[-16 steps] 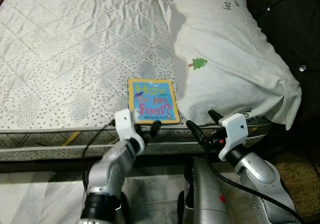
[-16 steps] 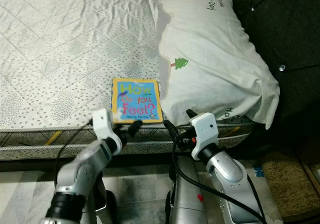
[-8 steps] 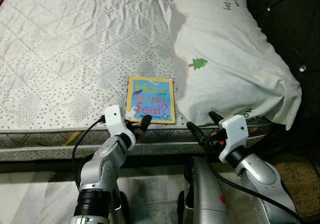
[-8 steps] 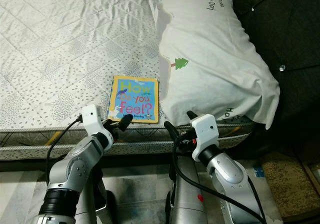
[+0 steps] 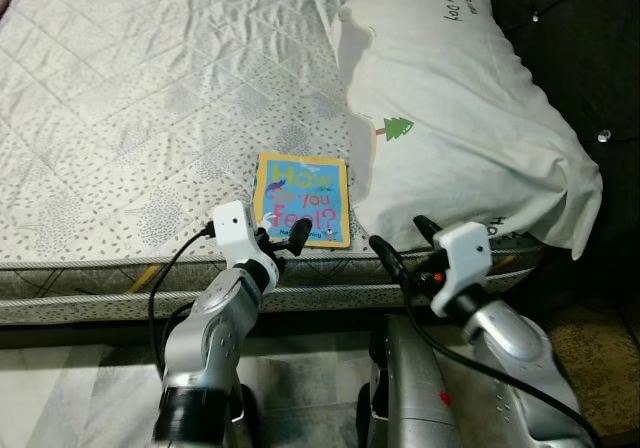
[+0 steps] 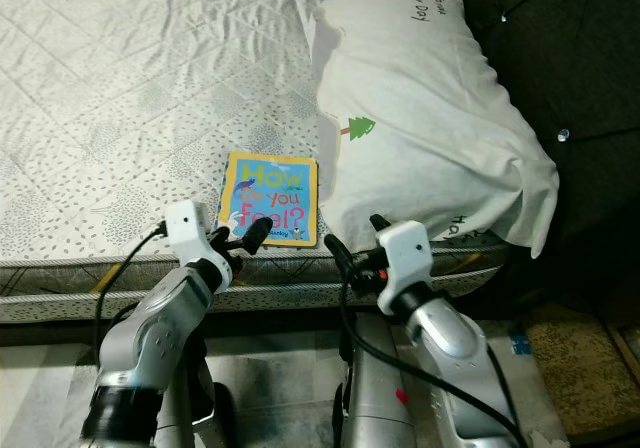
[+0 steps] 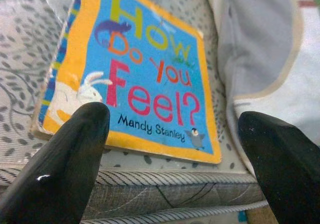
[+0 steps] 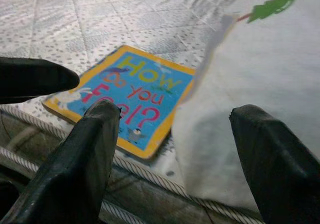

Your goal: Clean up the room

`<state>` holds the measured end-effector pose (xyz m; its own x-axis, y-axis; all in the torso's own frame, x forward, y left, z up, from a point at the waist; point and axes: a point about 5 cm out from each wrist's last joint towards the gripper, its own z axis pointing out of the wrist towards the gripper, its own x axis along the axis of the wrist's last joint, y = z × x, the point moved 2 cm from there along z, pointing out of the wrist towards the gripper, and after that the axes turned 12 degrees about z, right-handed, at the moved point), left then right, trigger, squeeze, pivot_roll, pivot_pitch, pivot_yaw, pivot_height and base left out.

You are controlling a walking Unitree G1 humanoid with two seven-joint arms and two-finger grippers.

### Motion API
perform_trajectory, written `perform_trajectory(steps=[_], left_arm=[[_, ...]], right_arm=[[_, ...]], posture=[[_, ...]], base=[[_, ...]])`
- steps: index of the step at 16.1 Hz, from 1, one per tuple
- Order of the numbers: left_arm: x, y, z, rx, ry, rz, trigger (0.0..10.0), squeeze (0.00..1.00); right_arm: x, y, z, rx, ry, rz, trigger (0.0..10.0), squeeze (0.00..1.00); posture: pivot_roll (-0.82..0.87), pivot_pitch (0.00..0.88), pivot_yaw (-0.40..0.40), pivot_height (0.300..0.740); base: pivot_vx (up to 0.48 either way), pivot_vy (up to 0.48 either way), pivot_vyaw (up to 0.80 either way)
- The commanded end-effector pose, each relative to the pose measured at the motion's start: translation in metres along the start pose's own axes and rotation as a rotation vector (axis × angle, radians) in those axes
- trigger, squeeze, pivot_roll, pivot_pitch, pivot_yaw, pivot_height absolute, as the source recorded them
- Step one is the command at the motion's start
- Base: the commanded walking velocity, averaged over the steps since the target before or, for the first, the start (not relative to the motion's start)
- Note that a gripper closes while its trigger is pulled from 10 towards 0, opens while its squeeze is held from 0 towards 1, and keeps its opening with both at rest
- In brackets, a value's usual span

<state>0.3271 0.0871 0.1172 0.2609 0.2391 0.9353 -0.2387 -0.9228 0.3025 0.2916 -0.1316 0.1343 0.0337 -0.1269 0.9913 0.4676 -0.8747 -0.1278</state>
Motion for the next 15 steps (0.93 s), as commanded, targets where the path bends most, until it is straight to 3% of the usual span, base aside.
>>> perform_trajectory(steps=[1,3,5,6,9,12,15], left_arm=[[0.002,0.002,-0.005,0.009,0.006,0.013,10.0,0.00],[0.007,0.005,-0.010,0.013,0.052,0.026,10.0,0.00],[0.019,0.004,-0.017,0.041,0.166,0.042,10.0,0.00],[0.028,-0.003,-0.023,0.067,0.244,0.091,10.0,0.00],[0.038,-0.014,-0.034,0.090,0.322,0.210,10.0,0.00],[0.031,-0.042,-0.043,0.207,0.296,0.266,10.0,0.00],[0.026,-0.047,-0.046,0.240,0.292,0.265,10.0,0.00]], right_arm=[[-0.004,-0.002,0.001,0.001,-0.002,0.007,10.0,0.00],[-0.003,-0.004,0.006,-0.004,0.011,0.032,10.0,0.00],[0.001,-0.008,0.015,-0.025,0.030,0.068,10.0,0.00],[0.000,-0.009,0.020,-0.053,0.044,0.096,10.0,0.00],[-0.004,-0.007,0.026,-0.123,0.058,0.153,10.0,0.00],[0.013,0.005,0.035,-0.200,0.170,0.256,10.0,0.00],[0.021,0.013,0.042,-0.236,0.210,0.253,10.0,0.00]], posture=[[-0.05,0.171,-0.007,0.539],[-0.03,0.151,0.001,0.539],[-0.02,0.136,0.005,0.539],[-0.01,0.108,0.016,0.539],[0.00,0.078,0.034,0.539],[0.02,0.049,0.059,0.543],[0.02,0.042,0.063,0.567]], base=[[0.000,0.000,0.00],[0.000,0.000,0.00],[0.000,0.000,0.00],[0.000,0.000,0.00],[0.000,0.000,0.00],[0.000,0.000,0.00],[0.000,0.000,0.00]])
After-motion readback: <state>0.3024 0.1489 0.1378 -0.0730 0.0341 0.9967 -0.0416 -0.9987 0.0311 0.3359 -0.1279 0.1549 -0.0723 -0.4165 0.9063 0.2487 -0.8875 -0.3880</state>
